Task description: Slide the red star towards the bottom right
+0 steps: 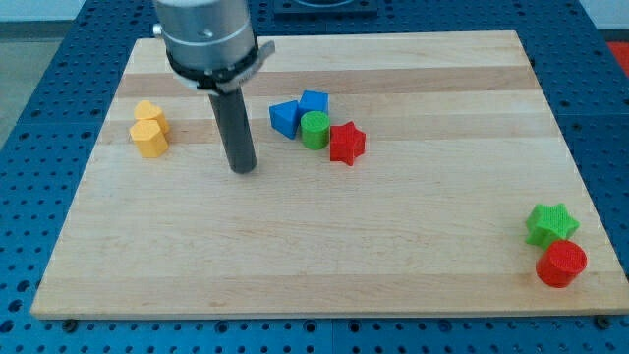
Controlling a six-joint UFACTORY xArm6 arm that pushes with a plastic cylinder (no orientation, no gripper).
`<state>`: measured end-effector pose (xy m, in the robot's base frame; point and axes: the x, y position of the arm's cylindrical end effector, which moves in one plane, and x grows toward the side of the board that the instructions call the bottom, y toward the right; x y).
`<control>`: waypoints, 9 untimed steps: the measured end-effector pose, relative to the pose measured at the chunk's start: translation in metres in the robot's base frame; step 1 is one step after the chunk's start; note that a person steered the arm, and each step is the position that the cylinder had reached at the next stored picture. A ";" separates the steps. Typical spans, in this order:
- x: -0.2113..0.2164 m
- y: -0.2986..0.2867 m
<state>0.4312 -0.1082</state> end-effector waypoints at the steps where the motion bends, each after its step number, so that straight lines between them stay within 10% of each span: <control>1: -0.031 0.006; 9: -0.003 0.157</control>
